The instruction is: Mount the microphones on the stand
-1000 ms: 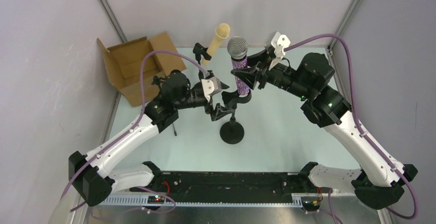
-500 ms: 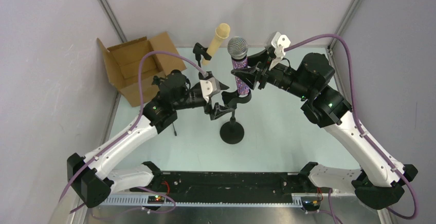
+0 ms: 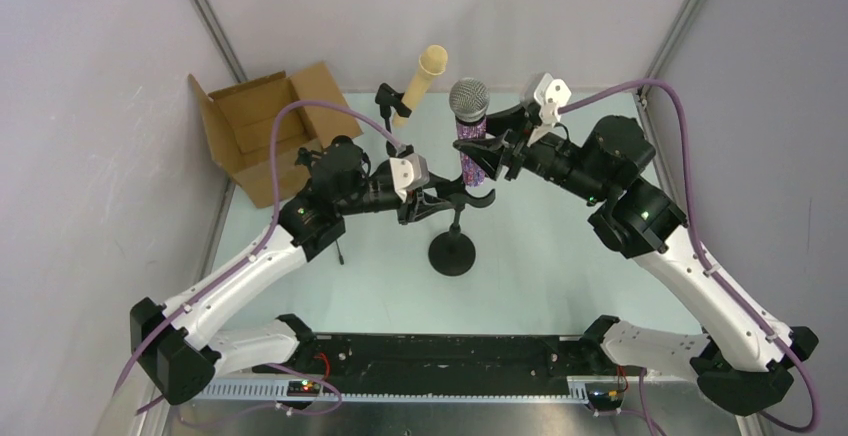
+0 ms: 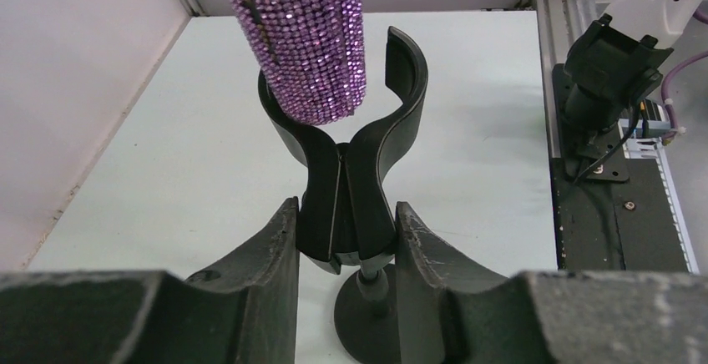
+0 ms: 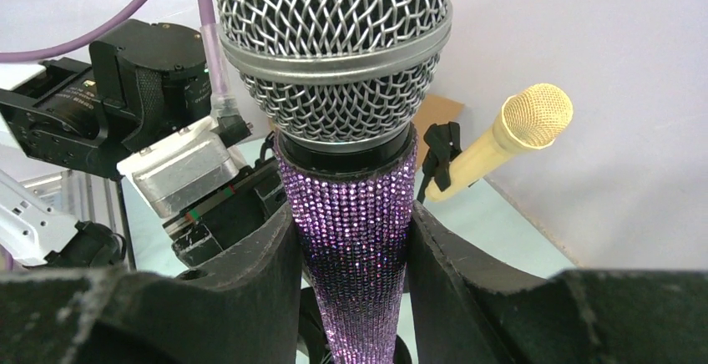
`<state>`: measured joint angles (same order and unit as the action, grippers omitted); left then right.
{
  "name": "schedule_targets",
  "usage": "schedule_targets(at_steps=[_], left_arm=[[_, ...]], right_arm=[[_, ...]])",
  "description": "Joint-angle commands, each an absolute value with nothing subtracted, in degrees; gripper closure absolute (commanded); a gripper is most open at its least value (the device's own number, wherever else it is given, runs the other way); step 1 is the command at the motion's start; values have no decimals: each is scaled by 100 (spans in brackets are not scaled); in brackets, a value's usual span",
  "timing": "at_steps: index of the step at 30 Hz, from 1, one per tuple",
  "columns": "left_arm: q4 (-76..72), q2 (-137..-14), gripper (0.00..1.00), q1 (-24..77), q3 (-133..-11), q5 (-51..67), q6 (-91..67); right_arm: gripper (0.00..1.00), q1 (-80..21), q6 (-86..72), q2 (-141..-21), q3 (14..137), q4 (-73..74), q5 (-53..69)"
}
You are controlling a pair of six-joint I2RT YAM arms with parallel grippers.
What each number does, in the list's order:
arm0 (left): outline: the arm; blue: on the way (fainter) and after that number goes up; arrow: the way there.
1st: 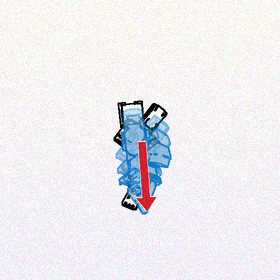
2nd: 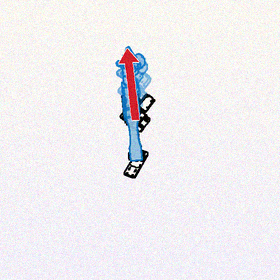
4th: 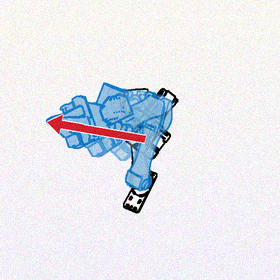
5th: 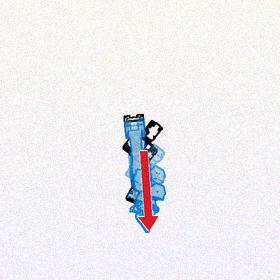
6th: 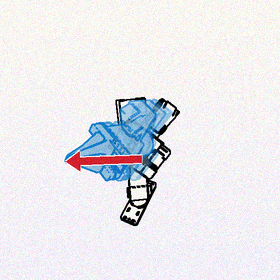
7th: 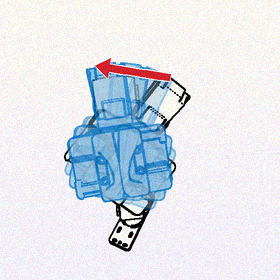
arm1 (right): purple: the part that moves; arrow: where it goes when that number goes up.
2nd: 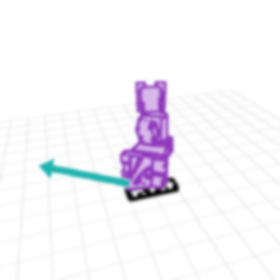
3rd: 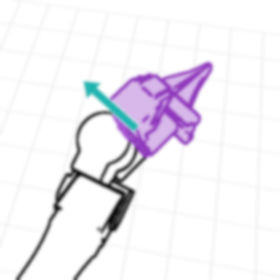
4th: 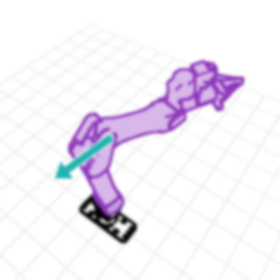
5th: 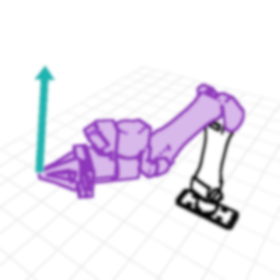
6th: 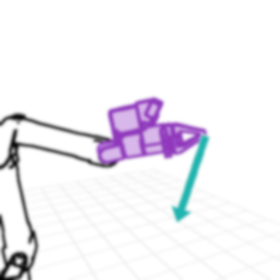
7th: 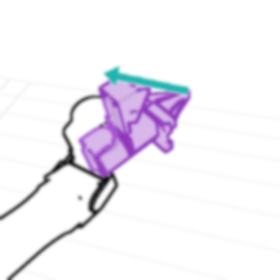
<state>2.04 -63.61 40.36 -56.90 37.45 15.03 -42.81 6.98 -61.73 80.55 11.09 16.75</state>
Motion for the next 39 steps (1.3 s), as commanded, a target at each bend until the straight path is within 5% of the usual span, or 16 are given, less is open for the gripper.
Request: schedule_targets(at_steps=[1, 18, 20, 21, 25, 31, 39], left_arm=[[61, -6149, 100, 4036, -5571, 3509, 1660], [39, -6083, 100, 4038, -5530, 3403, 1615], [42, -6076, 89, 4042, -5536, 3331, 1546], [39, -6074, 67, 4049, -5532, 3322, 1529], [32, -6073, 31, 4064, -5551, 3260, 1468], [30, -6072, 11, 4067, -5720, 3095, 1384], [216, -6113, 6, 4058, -6120, 2980, 1259]], right_arm=[[100, -4399, 888, -5903, 7572, 1055, 1187], [100, -4446, 637, -5387, 6211, -196, 807], [100, -4461, 667, -5335, 6183, -268, 767], [100, -4463, 703, -5311, 6185, -289, 761], [100, -4476, 819, -5268, 6183, -285, 776], [84, -4474, 878, -5298, 6182, -141, 672], [38, -4482, 837, -5257, 6184, -204, 593]])
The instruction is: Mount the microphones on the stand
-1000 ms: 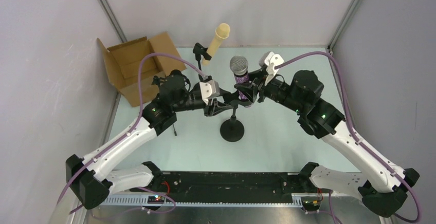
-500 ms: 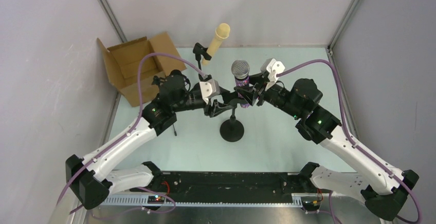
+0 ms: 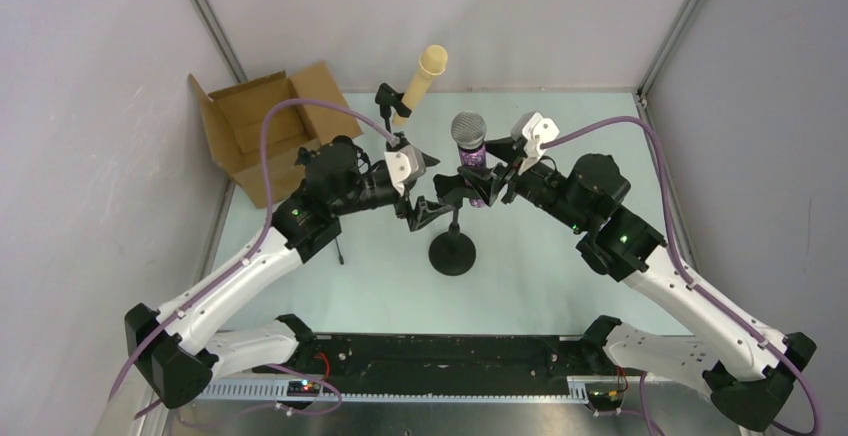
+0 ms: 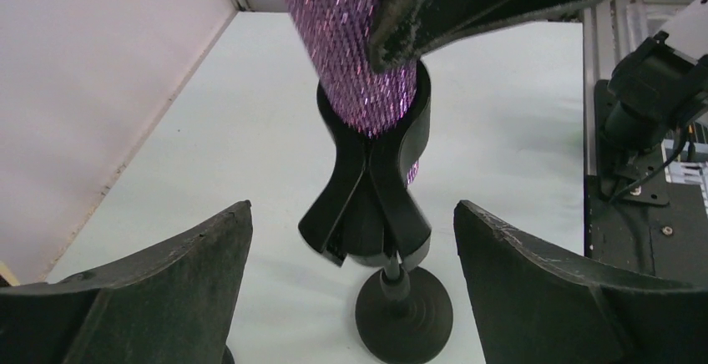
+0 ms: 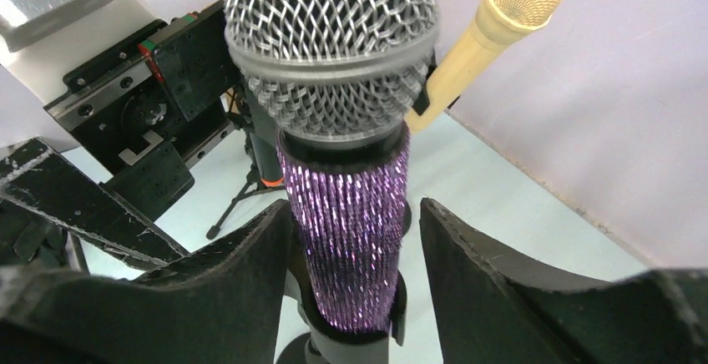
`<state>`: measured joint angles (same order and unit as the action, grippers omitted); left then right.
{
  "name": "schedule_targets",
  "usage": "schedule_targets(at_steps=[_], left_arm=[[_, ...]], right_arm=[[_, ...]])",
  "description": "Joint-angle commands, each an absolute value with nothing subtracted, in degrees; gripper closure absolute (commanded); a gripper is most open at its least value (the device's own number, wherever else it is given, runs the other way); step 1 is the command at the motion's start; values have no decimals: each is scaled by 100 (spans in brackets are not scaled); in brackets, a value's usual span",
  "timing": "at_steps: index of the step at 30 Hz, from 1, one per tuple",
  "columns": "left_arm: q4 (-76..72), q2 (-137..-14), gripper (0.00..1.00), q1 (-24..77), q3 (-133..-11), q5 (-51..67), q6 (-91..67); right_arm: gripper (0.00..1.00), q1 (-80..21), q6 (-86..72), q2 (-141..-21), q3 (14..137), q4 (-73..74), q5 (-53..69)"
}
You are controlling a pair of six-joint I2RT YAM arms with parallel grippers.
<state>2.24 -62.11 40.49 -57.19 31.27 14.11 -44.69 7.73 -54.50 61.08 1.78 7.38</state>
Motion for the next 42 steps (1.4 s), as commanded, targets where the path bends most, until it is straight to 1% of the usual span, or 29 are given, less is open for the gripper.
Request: schedule_targets(at_steps=[1, 2, 3, 4, 5, 7, 14, 18, 21, 28, 32, 35, 42], left_arm=[[253, -6107, 2, 4053, -6163, 2967, 1249], [342, -6108, 1, 4057, -6263, 2928, 1231], [395, -6108, 1, 4057, -6313, 2901, 1213], [512, -6108, 0, 4059, -6428, 2848, 1202], [577, -6108, 0, 4058, -6483, 2826, 1190], [708, -6094, 0, 4038, -6634, 2745, 1147], [1229, -5973, 0, 3920, -7072, 2564, 1080], [1560, -5955, 0, 3849, -7353, 2161, 1072], [1919, -6039, 0, 3766, -7743, 1582, 1046], [2110, -5859, 0, 3364, -8064, 1446, 1029], [2587, -5771, 0, 3173, -8313, 1190, 1006], [3023, -5574, 0, 2844, -8293, 1104, 1132], [3483, -5427, 0, 1717, -8401, 1684, 624]], right_arm=[[32, -4482, 835, -5245, 6186, -196, 587], [29, -4476, 820, -5229, 6194, -190, 571], [19, -4475, 810, -5216, 6199, -187, 562], [13, -4467, 800, -5193, 6210, -163, 560], [4, -4466, 789, -5181, 6226, -148, 561], [1, -4473, 757, -5137, 6256, -85, 545], [0, -4462, 702, -4811, 6318, 432, 419], [0, -4435, 632, -4566, 6351, 735, 302], [1, -4355, 518, -4394, 6406, 997, 201], [1, -4212, 261, -4091, 6424, 1204, 139], [0, -4150, 168, -4067, 6548, 1488, 22], [1, -4090, 67, -4066, 6614, 1705, -78], [0, -3907, -203, -4186, 6671, 2034, -101]])
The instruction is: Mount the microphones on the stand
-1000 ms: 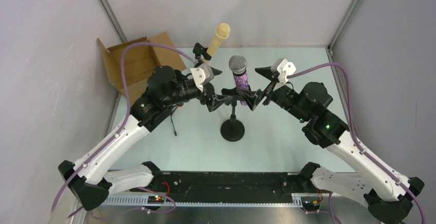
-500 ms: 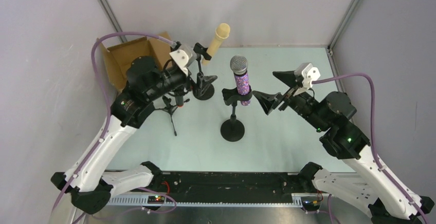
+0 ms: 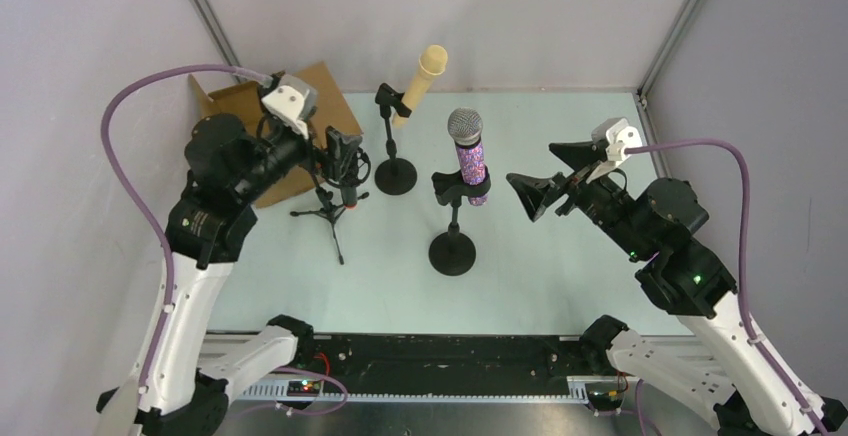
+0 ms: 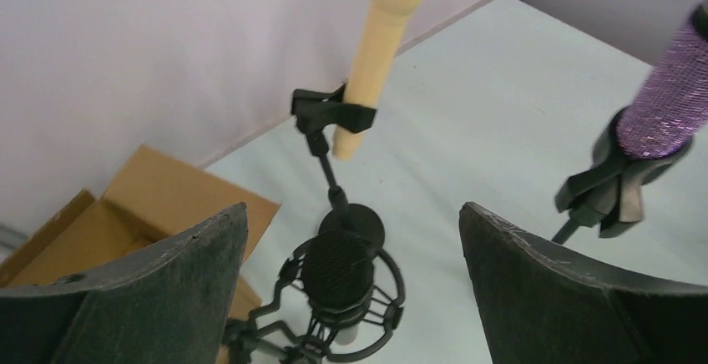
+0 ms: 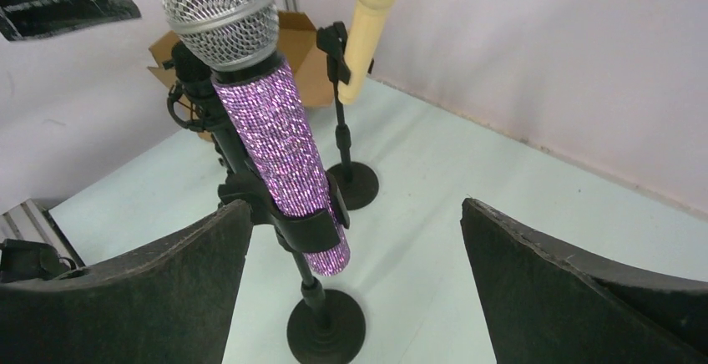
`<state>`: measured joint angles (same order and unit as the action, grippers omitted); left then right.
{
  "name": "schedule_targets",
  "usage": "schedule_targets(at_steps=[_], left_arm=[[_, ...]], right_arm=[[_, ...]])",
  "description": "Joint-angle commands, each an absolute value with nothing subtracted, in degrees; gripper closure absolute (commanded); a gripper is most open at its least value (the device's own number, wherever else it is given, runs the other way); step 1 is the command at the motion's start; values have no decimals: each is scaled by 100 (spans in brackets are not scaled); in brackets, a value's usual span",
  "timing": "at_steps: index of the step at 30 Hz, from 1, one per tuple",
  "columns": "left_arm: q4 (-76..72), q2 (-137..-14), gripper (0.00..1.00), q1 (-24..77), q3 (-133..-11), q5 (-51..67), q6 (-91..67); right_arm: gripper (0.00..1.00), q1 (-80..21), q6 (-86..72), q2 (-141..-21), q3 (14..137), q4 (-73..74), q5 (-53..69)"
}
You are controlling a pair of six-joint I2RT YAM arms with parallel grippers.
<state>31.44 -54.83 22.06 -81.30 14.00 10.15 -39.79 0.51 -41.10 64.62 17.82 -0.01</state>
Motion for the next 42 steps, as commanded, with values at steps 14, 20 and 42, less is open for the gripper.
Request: schedule_targets(at_steps=[14, 20, 42], left_arm=[[4047, -5088, 0, 66, -8559, 2341, 352], [4825, -5246, 0, -70, -8875, 2157, 522], [5207, -5276, 0, -167, -9071, 2733, 335]], right_arm=[[1, -3881, -261, -4250, 6637, 2780, 494], [1, -3366, 135, -4458, 6630, 2882, 2620], [1, -2144, 592, -6284, 6292, 444, 5247]])
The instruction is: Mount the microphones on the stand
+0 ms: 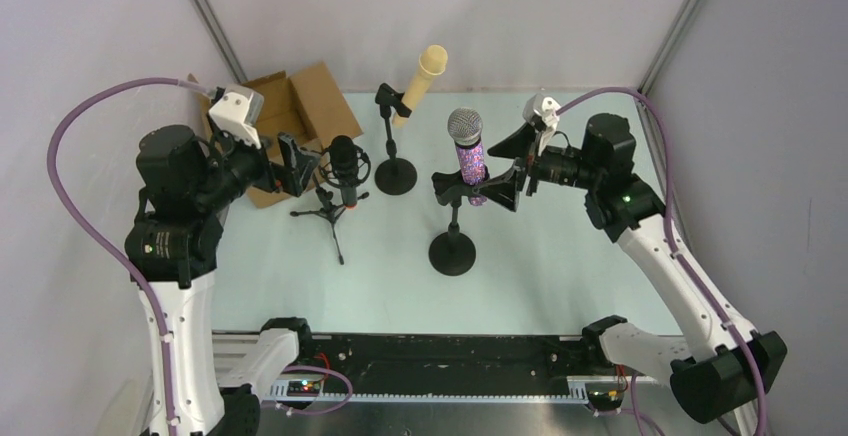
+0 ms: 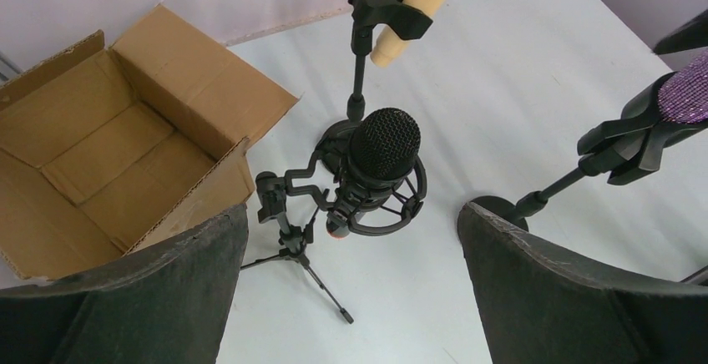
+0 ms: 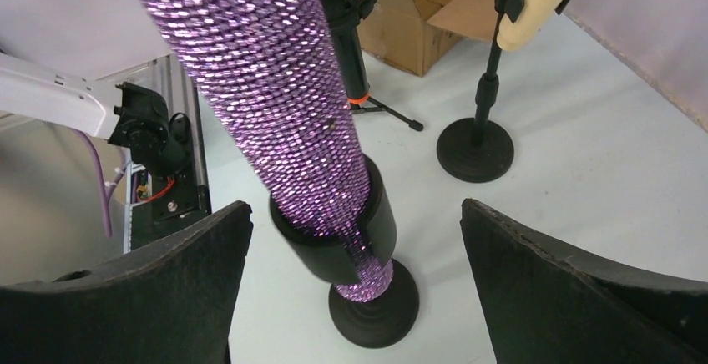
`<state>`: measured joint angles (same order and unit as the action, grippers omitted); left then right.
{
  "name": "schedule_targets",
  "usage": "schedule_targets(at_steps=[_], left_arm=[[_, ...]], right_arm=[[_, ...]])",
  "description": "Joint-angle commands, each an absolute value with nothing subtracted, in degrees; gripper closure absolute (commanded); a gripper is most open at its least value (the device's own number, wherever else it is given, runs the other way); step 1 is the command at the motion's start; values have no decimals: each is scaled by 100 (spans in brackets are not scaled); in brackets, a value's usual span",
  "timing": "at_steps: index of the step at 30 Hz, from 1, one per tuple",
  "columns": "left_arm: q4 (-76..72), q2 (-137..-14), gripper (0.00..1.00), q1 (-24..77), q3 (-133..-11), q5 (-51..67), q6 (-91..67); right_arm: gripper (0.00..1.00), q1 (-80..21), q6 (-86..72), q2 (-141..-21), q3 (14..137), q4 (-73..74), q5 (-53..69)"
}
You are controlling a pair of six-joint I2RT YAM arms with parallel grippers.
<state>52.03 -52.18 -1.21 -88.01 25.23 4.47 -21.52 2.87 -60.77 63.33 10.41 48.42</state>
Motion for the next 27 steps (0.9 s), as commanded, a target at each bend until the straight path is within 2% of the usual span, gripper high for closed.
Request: schedule_targets(at_steps=[1, 9, 15, 19, 20, 22, 27], left_arm=[[5206, -5292, 0, -169, -9092, 2738, 315], [5208, -5377, 0, -167, -9269, 2757, 232], [5198, -5386, 0, -167, -9230, 2791, 200], [5207, -5371, 0, -175, -9220, 2784, 211], [5200, -5366, 0, -171, -9220, 2781, 206], [5198, -5371, 0, -171, -9220, 2799, 195], [5202, -5386, 0, -172, -9203, 2833, 163]], right_arm=[[0, -2140, 625, -6363, 6290, 433, 5350], [3, -2388, 719, -6552, 6157, 190, 5567], [16, -2812, 750, -6492, 5989, -144, 5072], [36, -2899, 700, -6407, 5802, -325, 4787], [45, -2909, 702, -6403, 5759, -338, 4708], [55, -2925, 680, -6388, 5710, -400, 4596], [69, -2973, 608, -6227, 5580, -624, 4256]])
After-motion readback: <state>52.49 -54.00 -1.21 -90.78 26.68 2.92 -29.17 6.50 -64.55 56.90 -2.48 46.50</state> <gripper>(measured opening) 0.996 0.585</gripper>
